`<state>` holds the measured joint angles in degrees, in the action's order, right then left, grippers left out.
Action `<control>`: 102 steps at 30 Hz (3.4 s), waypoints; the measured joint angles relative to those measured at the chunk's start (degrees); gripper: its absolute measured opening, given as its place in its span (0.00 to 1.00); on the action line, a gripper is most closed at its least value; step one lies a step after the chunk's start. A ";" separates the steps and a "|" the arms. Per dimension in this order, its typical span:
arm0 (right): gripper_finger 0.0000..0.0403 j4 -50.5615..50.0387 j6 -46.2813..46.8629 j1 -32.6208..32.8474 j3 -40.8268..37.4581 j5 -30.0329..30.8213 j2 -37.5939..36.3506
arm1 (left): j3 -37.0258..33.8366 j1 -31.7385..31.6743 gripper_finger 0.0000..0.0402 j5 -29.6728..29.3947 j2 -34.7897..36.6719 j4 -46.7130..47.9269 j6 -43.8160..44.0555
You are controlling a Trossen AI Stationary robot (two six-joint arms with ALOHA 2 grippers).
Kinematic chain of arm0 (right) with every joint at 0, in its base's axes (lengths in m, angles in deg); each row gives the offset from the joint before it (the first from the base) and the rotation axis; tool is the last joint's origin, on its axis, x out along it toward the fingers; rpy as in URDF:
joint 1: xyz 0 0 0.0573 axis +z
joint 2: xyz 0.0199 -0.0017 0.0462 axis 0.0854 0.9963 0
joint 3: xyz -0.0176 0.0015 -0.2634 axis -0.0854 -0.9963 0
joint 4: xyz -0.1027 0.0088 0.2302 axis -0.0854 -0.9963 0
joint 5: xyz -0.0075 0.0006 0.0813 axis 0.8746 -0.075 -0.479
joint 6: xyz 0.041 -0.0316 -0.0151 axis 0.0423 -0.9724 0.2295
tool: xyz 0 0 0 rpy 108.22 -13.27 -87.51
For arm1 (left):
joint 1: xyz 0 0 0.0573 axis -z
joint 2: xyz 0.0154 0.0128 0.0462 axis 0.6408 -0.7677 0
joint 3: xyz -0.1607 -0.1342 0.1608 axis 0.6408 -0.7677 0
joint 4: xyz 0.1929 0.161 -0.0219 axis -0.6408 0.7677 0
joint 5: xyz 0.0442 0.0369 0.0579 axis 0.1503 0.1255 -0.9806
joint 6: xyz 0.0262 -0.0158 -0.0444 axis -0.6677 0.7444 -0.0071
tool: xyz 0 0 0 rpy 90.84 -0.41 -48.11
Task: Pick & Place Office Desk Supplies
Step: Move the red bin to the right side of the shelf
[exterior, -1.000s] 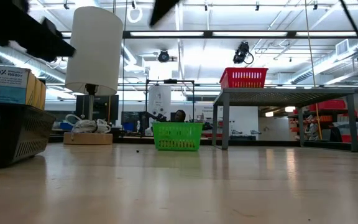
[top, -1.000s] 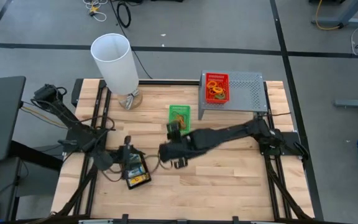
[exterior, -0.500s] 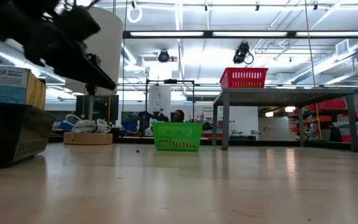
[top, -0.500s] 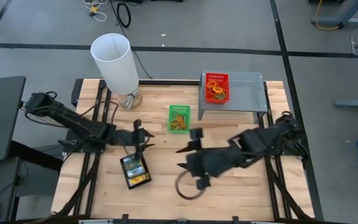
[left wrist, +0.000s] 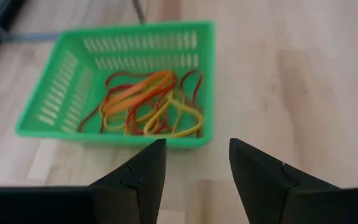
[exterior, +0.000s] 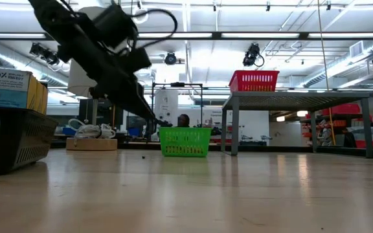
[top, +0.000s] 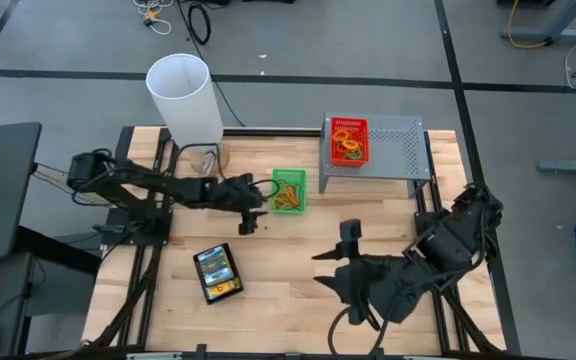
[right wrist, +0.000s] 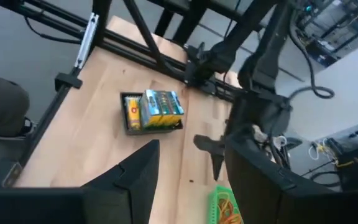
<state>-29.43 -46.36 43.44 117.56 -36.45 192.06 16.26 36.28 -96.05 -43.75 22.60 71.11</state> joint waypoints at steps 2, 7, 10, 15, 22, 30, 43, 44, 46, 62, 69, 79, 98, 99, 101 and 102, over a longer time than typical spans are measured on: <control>0.47 0.42 0.38 -0.20 -0.40 -1.94 -0.04 | 0.63 -1.44 0.45 2.46 -1.97 0.12 0.00; 0.47 18.60 -5.14 -3.24 -9.31 -24.12 0.14 | 0.85 -2.27 0.45 7.28 -3.80 -0.68 -0.17; 0.47 37.95 -8.43 -5.72 -18.44 -37.44 0.05 | 0.85 -2.05 0.45 7.35 -3.68 -1.76 -0.28; 0.47 62.83 -9.57 -10.49 -35.65 -46.42 0.11 | 0.83 -2.05 0.45 8.82 -3.12 -1.94 -0.48; 0.47 89.09 -5.90 -16.26 -57.94 -50.65 -1.31 | 0.80 -2.06 0.45 9.82 -3.00 -1.79 -0.70; 0.47 102.40 -4.59 -21.35 -86.14 -39.03 -17.84 | 0.80 -2.11 0.45 9.42 -2.98 -2.29 -0.12; 0.47 80.17 -10.34 -27.04 -105.47 -15.69 -48.23 | 0.76 -1.64 0.45 8.65 -2.96 -4.52 1.41; 0.47 76.90 -10.96 -27.98 -104.85 -15.17 -48.93 | 0.76 -1.64 0.45 8.64 -2.96 -4.51 1.34; 0.47 70.74 -12.52 -29.72 -103.09 -14.60 -49.91 | 0.76 -1.66 0.45 8.55 -2.96 -4.44 1.14; 0.47 26.86 -19.24 -48.54 -76.46 -19.47 -48.73 | 0.76 -1.64 0.45 9.99 -2.96 -4.75 -2.18; 0.47 20.99 -23.86 -57.12 -72.60 -25.65 -42.33 | 0.76 -1.65 0.45 10.32 -2.96 -4.83 -2.68; 0.46 18.87 -29.09 -62.69 -70.49 -28.13 -33.86 | 0.76 -1.64 0.45 11.26 -2.96 -4.81 -2.53; 0.04 5.69 -29.66 -63.12 -61.77 -20.89 -32.41 | 0.76 -1.64 0.45 11.75 -2.96 -4.77 -2.08; 0.06 4.10 -29.15 -63.12 -61.35 -20.25 -32.40 | 0.76 -1.65 0.45 12.12 -2.96 -4.77 -2.05; 0.09 0.83 -27.85 -63.18 -60.76 -19.71 -32.39 | 0.76 -1.66 0.45 12.93 -2.96 -4.77 -2.05; 0.09 -0.36 -27.06 -63.17 -60.61 -19.32 -32.39 | 0.76 -1.64 0.45 13.08 -2.96 -4.76 -2.05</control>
<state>-29.79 -73.42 -19.72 56.95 -55.77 159.67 17.02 34.64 -82.97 -46.71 17.84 69.05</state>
